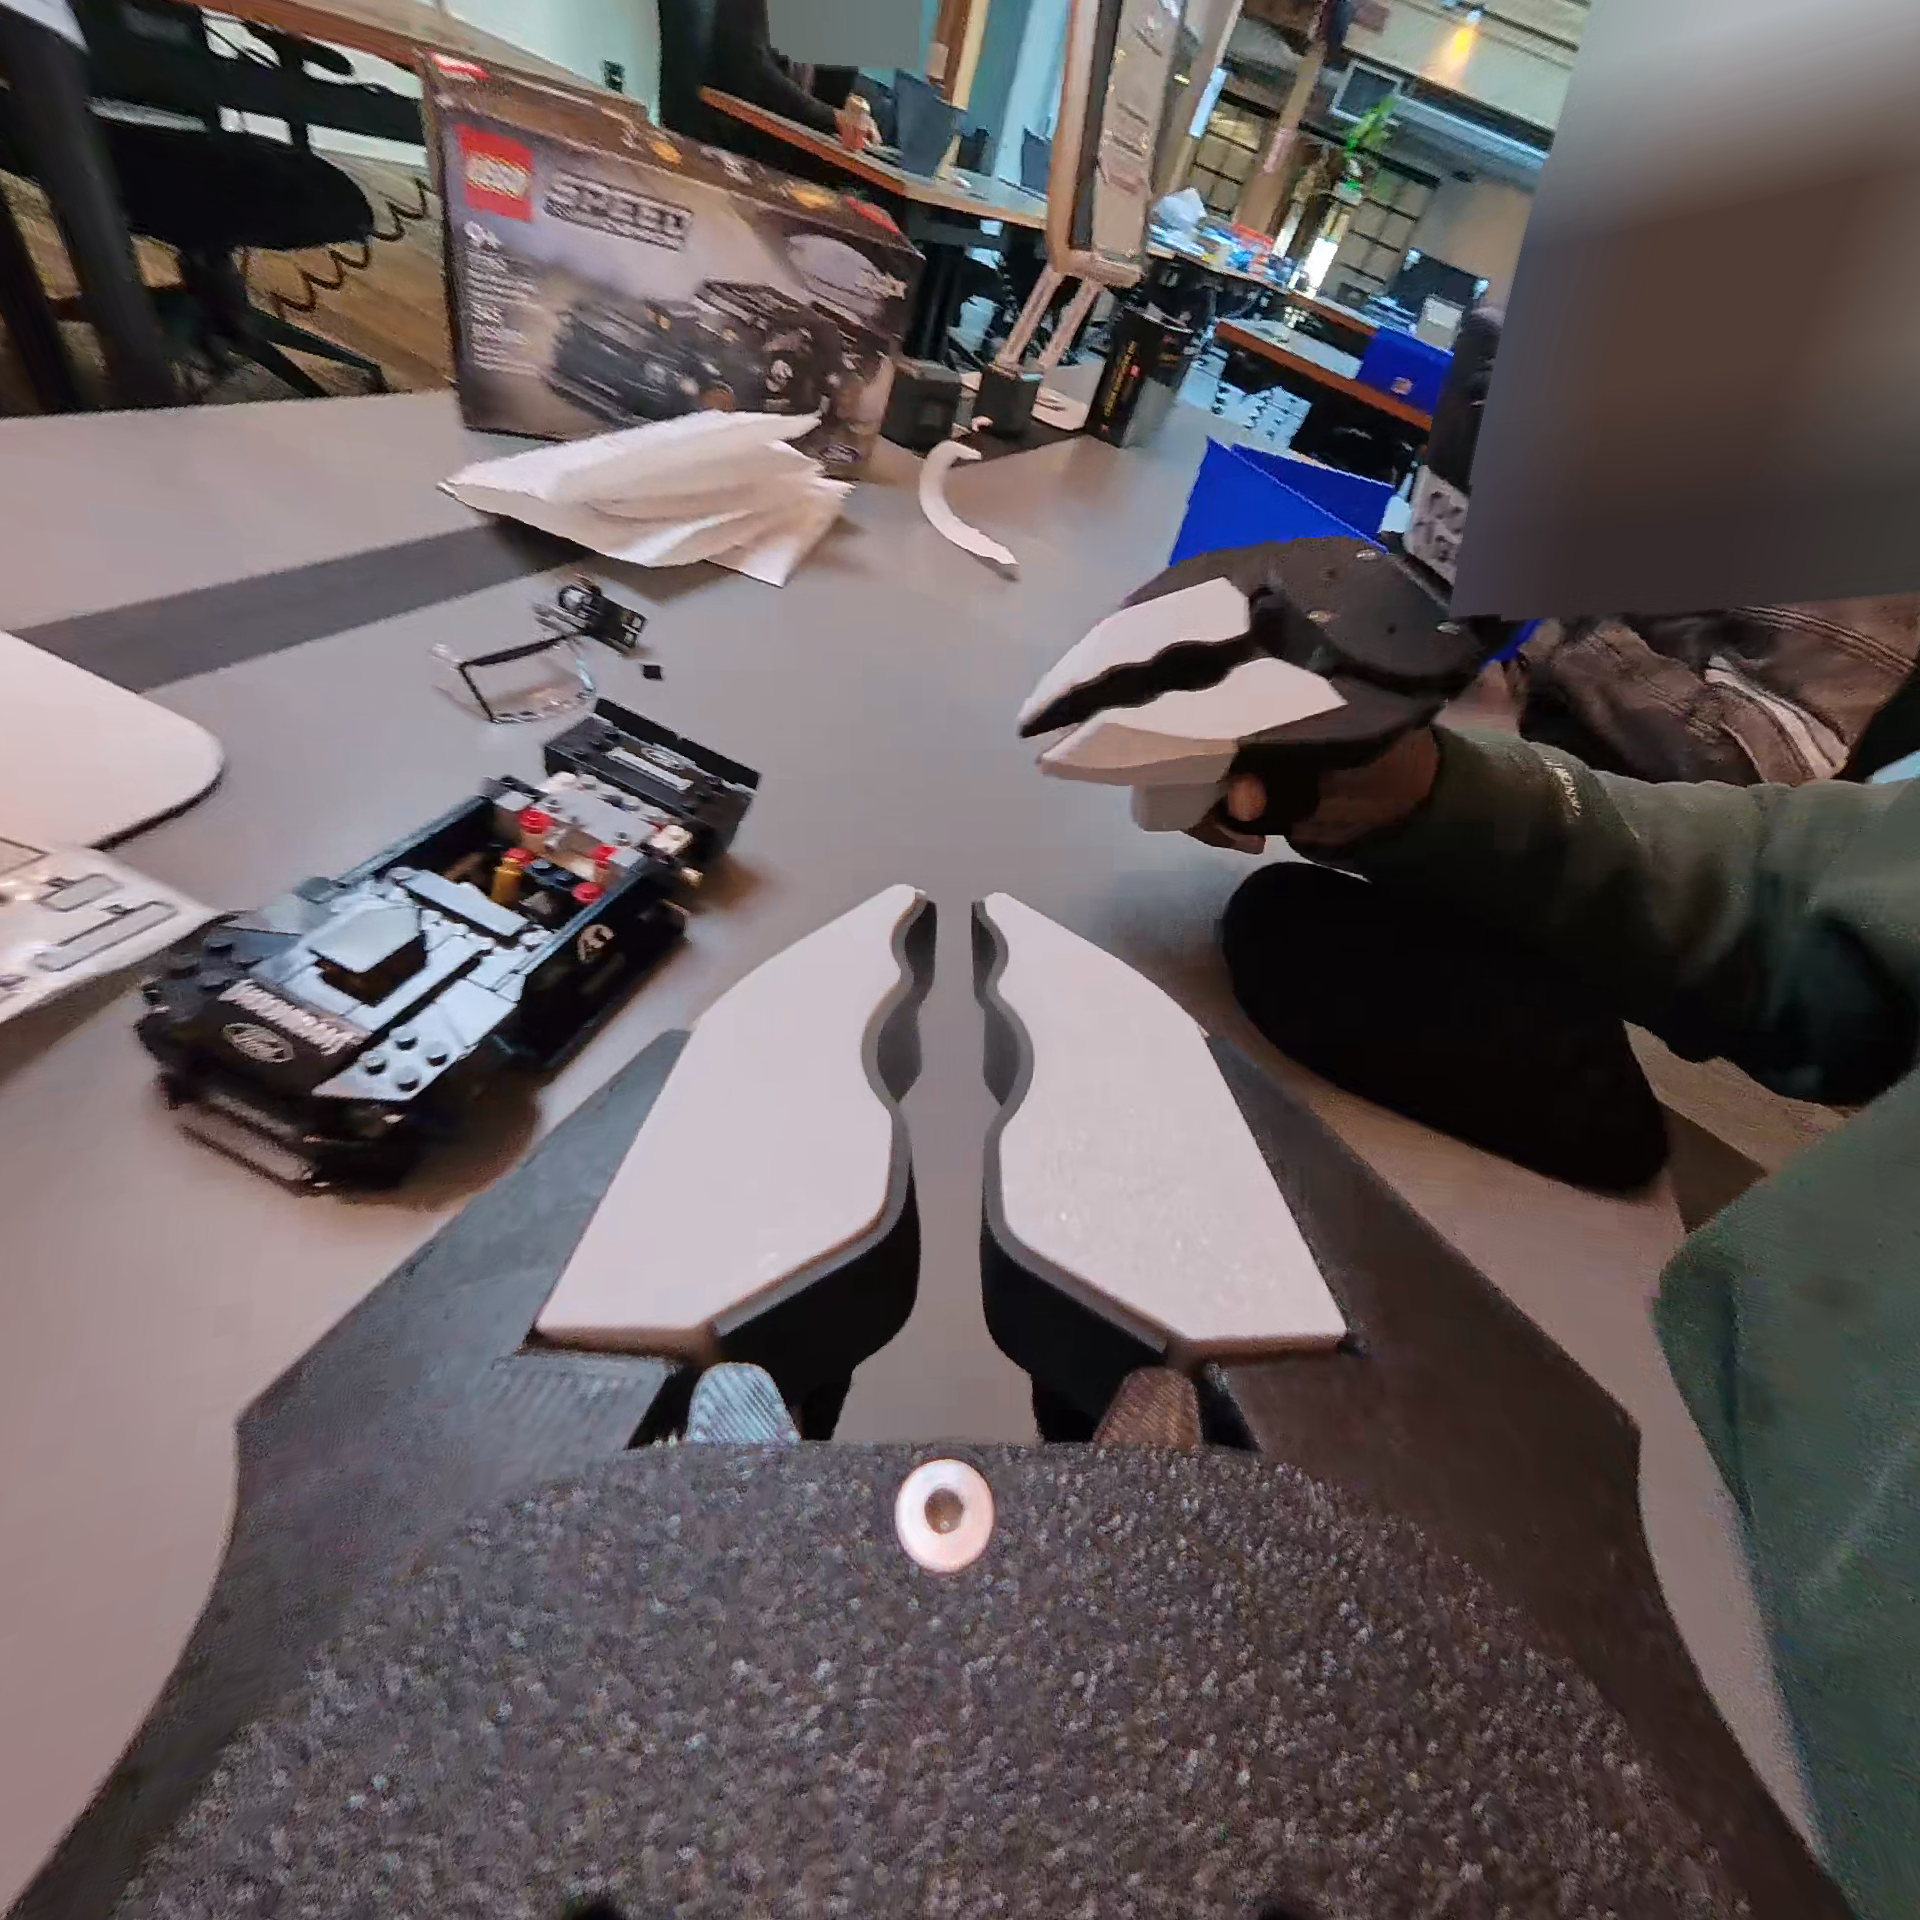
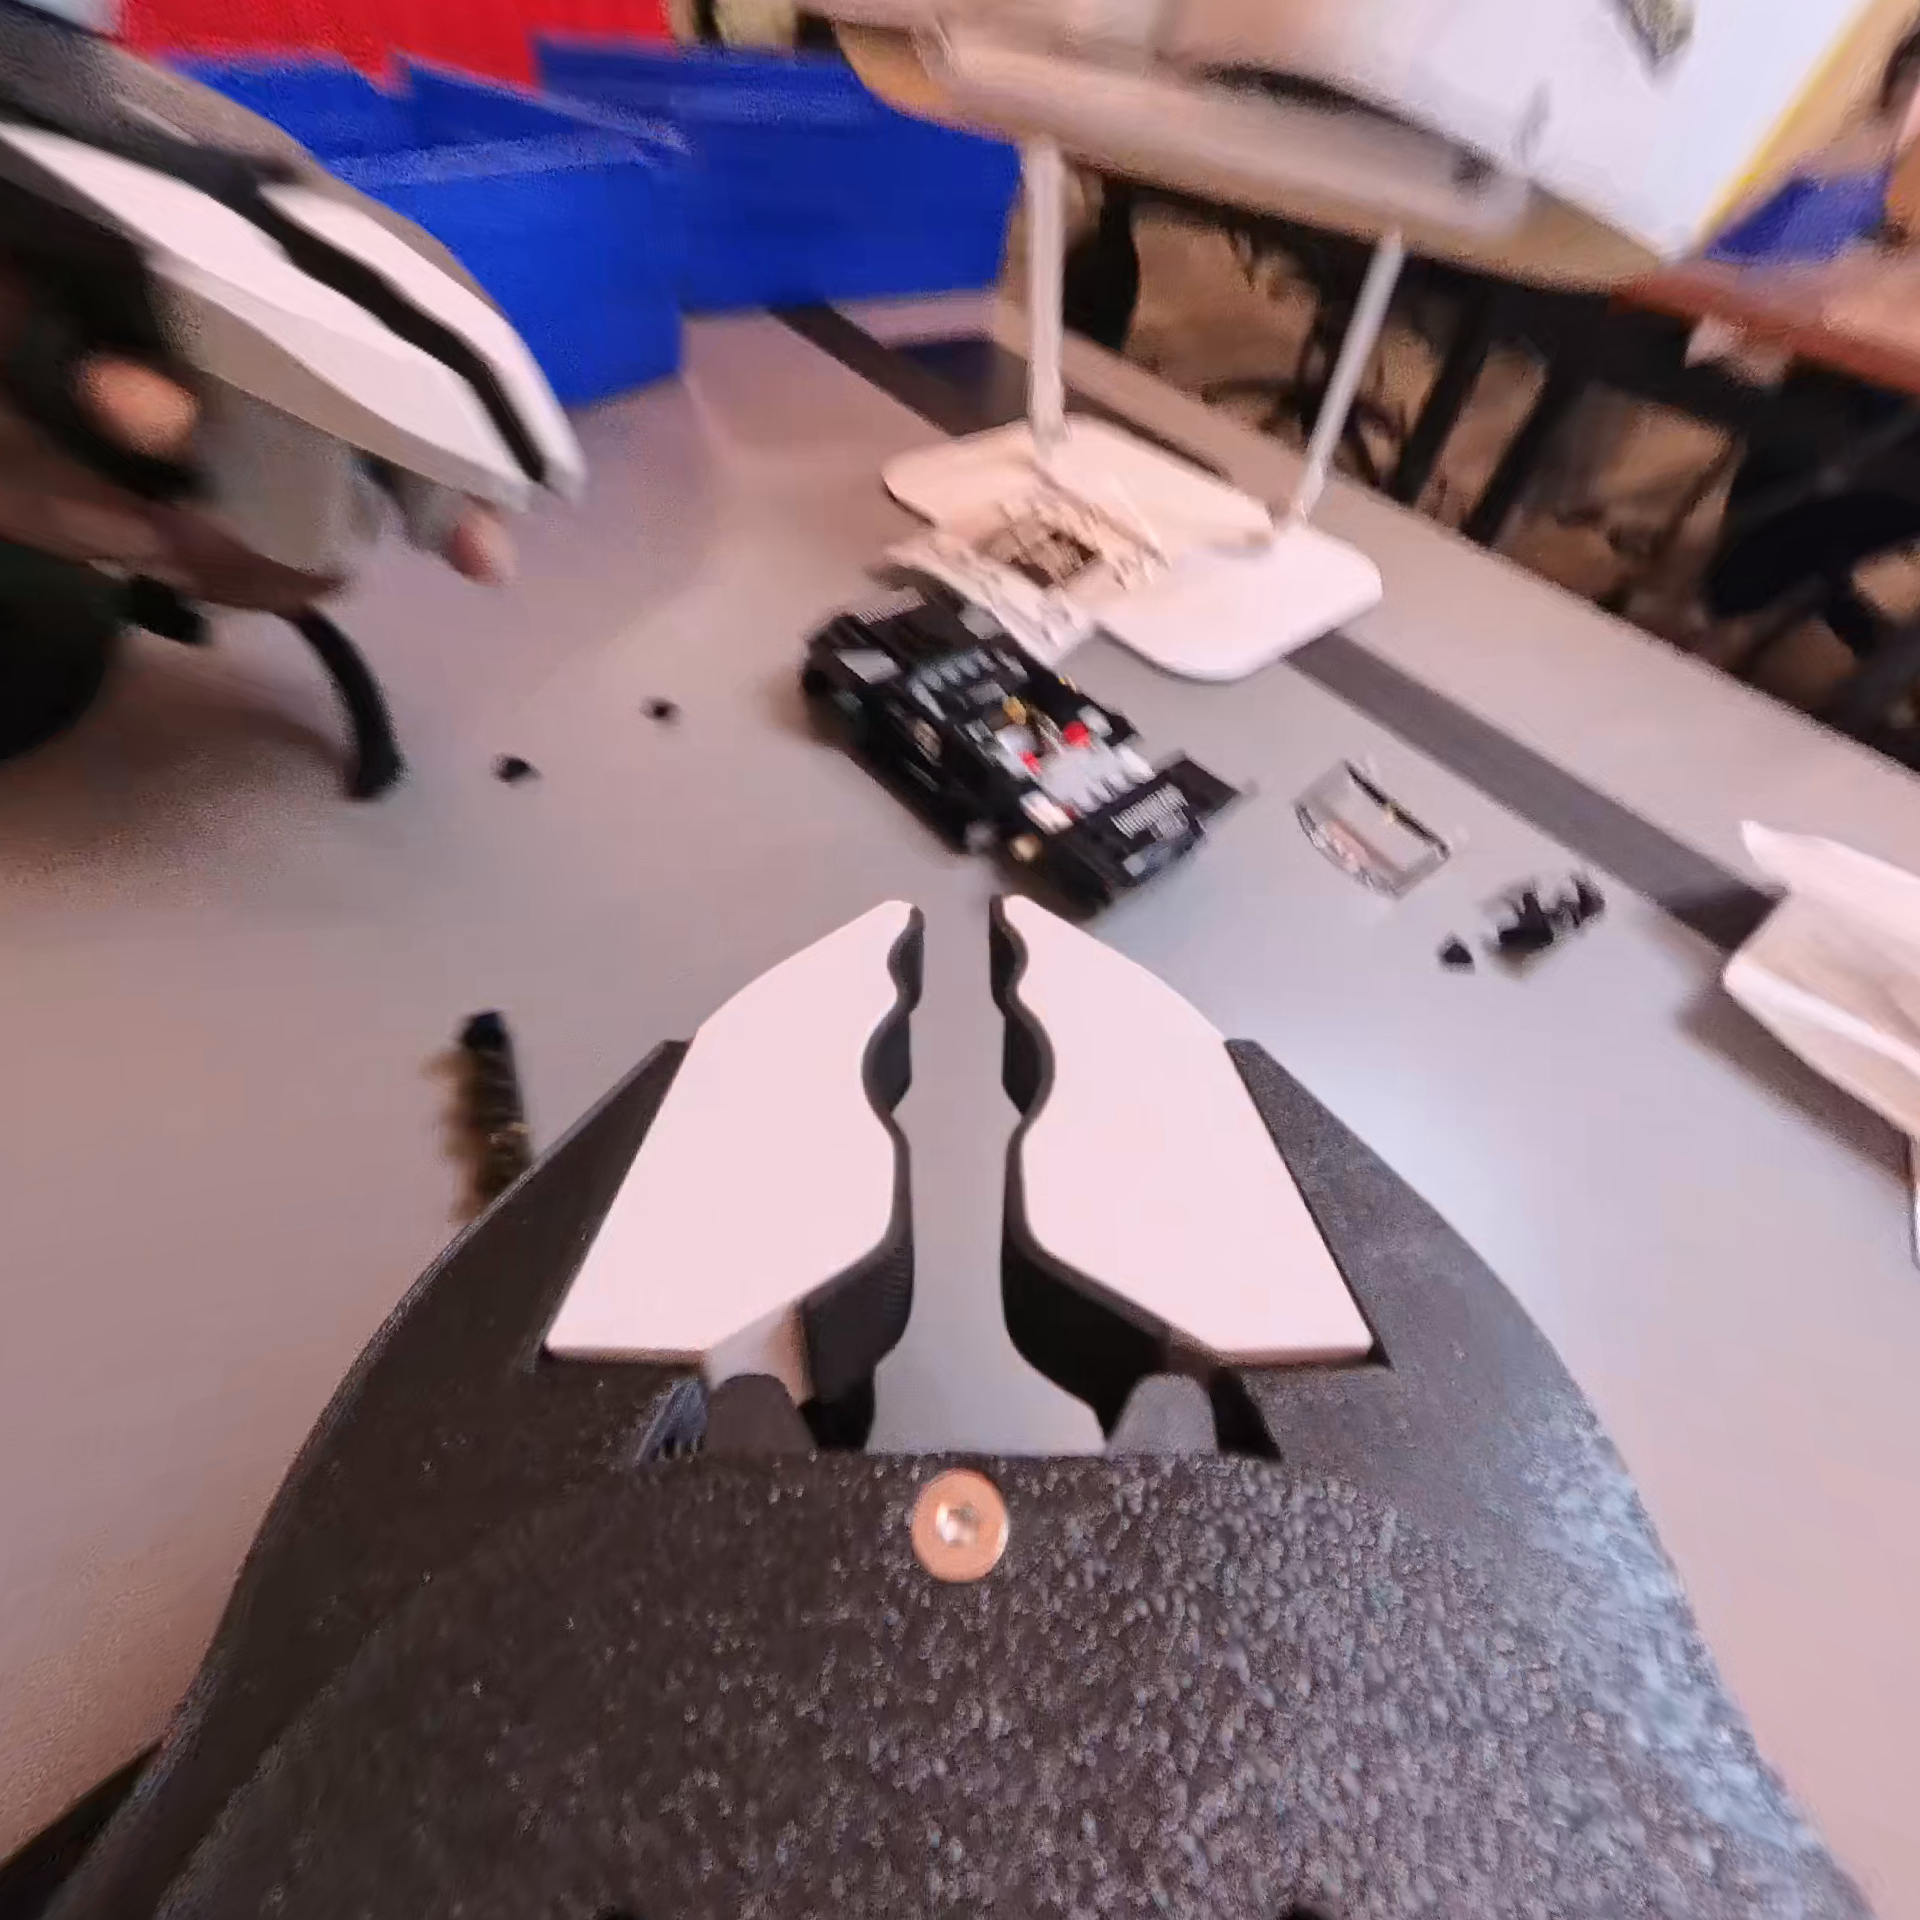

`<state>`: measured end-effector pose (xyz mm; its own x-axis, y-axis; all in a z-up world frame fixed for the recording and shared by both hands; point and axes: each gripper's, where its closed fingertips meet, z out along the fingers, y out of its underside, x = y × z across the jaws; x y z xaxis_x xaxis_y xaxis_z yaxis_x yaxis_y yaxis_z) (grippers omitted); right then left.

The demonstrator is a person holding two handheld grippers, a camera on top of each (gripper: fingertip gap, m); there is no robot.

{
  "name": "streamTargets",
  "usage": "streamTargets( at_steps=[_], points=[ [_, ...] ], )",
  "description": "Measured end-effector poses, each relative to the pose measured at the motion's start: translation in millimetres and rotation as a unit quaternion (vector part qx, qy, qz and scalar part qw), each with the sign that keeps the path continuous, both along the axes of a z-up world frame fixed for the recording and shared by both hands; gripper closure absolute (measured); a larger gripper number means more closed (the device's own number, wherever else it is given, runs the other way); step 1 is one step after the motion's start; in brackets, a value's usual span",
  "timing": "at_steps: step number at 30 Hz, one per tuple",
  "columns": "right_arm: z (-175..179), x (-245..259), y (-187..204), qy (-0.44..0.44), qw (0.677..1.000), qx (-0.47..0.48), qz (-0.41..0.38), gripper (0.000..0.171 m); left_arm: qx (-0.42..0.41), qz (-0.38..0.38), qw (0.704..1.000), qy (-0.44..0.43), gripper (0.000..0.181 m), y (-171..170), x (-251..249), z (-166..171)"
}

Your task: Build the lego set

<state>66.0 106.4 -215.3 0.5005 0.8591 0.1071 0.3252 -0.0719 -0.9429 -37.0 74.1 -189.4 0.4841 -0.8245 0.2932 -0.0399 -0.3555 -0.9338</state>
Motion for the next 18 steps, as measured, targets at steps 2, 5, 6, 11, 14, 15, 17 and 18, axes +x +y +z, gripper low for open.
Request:
streamTargets(
  at_steps=[2,5,6,11,14,15,17,18],
  points=[
    [-21.4,10.1,27.5,-0.048,0.997,-0.051,-0.03,0.149,0.008,0.014,1.0,-0.001,0.174,1.3,-8.1,3.9],
    [-43.2,24.2,75.8,-0.108,0.988,-0.083,-0.066,0.143,0.009,0.022,1.0,0.001,0.174,0.9,-16.1,2.0],
    [-47.1,27.1,93.0,-0.12,0.986,-0.086,-0.076,0.143,0.009,0.023,1.0,0.006,0.174,0.6,-17.7,-0.5],
    [-71.6,35.9,156.8,-0.173,0.97,-0.131,-0.108,0.143,0.03,0.028,0.998,0.049,0.175,-0.7,-22.6,-10.2],
    [-76.7,35.8,174.7,-0.189,0.965,-0.135,-0.12,0.146,0.057,0.04,0.994,0.08,0.176,1.9,-28.0,-11.5],
    [-78.0,36.3,178.5,-0.198,0.963,-0.135,-0.122,0.146,0.062,0.041,0.994,0.085,0.176,2.6,-29.0,-12.2],
    [-78.9,34.4,181.8,-0.206,0.961,-0.139,-0.119,0.148,0.058,0.036,0.994,0.084,0.176,2.3,-28.6,-14.8],
    [-79.1,33.5,182.2,-0.209,0.961,-0.141,-0.116,0.15,0.053,0.032,0.995,0.083,0.176,1.7,-27.6,-16.4]
  ],
)
